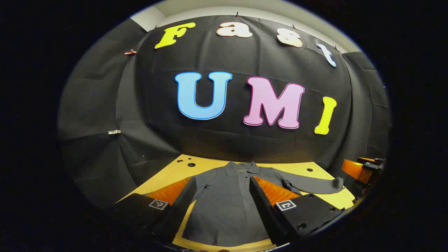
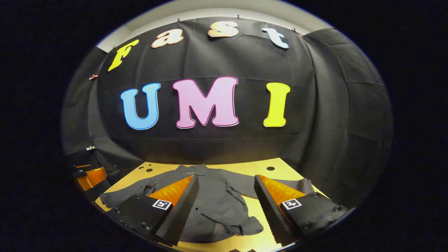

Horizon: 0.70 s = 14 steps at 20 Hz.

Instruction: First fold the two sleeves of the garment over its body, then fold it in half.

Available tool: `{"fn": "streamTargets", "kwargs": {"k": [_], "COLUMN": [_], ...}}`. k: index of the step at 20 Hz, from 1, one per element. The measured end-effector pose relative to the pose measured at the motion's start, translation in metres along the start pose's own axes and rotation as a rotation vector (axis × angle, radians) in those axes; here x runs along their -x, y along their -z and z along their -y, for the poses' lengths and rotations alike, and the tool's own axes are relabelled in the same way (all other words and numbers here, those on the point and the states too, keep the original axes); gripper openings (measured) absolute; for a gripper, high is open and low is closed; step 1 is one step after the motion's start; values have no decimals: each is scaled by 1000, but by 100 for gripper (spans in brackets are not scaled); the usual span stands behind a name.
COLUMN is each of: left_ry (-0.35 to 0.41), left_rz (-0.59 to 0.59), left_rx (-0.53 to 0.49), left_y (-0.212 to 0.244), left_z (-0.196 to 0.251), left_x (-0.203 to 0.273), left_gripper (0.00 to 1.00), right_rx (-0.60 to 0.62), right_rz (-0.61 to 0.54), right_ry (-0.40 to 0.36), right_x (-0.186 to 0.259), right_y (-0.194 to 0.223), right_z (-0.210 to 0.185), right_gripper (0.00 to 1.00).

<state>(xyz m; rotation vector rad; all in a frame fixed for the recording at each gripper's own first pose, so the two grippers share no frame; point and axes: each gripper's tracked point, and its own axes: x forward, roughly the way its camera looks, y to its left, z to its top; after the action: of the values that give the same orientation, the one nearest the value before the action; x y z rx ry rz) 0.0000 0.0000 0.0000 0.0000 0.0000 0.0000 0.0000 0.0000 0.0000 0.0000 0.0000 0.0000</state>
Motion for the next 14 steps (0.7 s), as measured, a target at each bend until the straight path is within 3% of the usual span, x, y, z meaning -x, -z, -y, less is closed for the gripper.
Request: {"fn": "streamTargets", "kwargs": {"k": [1,2,3,6,14], "left_ry": [1,8,11,11,5], "left_rz": [-4,-3,-8,-25,-42], "left_rx": [-2,1,0,-2,-22], "left_y": [1,0,0,6,12], "left_z": [2,6,8,10,13], "left_x": [-3,-5,-8,-14,-31], "left_gripper": [96,92,96,96,96], "right_rx": [4,3,-8,-26,-32], "right_rz": [1,11,22,12,-22], "right_ry": [14,26,31,42,28], "right_x": [-3,-5,-7,-17,-39], "right_y": [-1,-4,-8,-3,5], "right_z": [6,11,15,22,26], "right_gripper": [98,98,98,99,99]}}
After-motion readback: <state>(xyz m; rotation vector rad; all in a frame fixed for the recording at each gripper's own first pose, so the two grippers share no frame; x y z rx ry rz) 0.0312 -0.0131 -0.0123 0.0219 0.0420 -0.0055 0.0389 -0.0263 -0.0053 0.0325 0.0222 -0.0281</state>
